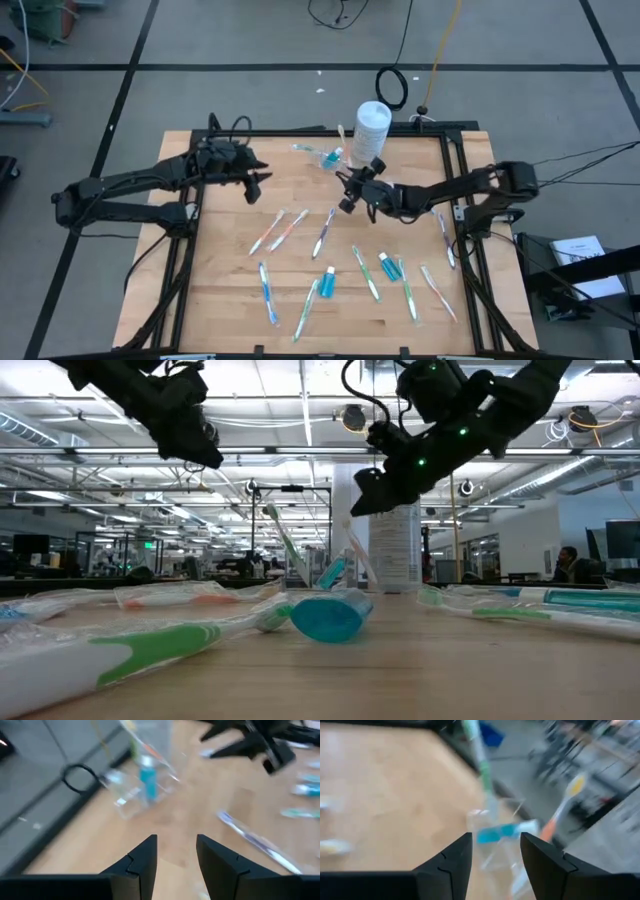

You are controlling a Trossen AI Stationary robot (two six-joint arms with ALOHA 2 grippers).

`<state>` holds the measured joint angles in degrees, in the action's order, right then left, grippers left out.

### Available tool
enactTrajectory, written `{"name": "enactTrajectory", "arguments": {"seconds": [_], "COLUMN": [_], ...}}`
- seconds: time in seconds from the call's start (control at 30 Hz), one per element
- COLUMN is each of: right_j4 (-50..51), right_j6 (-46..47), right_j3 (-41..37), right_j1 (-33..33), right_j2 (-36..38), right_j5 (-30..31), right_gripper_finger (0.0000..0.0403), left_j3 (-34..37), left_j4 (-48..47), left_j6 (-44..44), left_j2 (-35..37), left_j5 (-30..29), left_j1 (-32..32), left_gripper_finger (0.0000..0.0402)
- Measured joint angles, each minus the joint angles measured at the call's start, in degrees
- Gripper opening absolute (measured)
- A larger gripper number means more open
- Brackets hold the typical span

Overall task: Pick & Place toothbrushing station
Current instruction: Put the orange toothbrush into the transparent organizer

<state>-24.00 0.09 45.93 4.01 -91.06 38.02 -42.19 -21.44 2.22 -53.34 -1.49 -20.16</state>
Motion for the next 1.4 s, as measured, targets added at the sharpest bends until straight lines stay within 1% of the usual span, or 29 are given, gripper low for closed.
{"name": "enactTrajectory", "arguments": {"seconds": [0.1,0.23,0.4,0.57,0.83,1.0,1.2,1.4], "right_j4": [6.8,11.1,12.3,13.7,16.7,17.1,17.1,18.0], "right_j6": [3.8,3.7,3.7,3.6,3.6,3.6,3.6,3.7], "right_j3": [0.0,0.0,0.0,0.0,0.0,0.0,0.0,0.0], "right_j1": [0.0,0.0,0.0,0.0,0.0,0.0,0.0,0.0], "right_j2": [3.0,4.5,4.5,4.5,4.5,4.5,4.5,4.5], "right_j5": [-5.5,-8.2,-8.3,-8.3,-8.3,-8.3,-8.3,-8.3], "right_gripper_finger": [0.016,0.016,0.016,0.016,0.016,0.016,0.016,0.016], "left_j3": [0.0,0.0,0.0,0.0,0.0,0.0,0.0,0.0], "left_j4": [-1.4,-5.6,-9.5,-11.1,-10.9,-10.5,-7.4,-4.3], "left_j6": [4.8,13.2,19.7,26.0,34.7,35.9,35.6,35.0], "left_j2": [-1.7,-3.9,-8.9,-14.3,-24.3,-28.3,-31.1,-33.7], "left_j5": [0.5,0.0,-0.3,-4.7,-4.4,-3.8,-3.0,-4.0], "left_j1": [2.8,6.4,10.8,14.0,17.5,19.0,20.6,21.0], "left_gripper_finger": [0.0143,0.0143,0.0143,0.0143,0.0143,0.0143,0.0143,0.0143]}}
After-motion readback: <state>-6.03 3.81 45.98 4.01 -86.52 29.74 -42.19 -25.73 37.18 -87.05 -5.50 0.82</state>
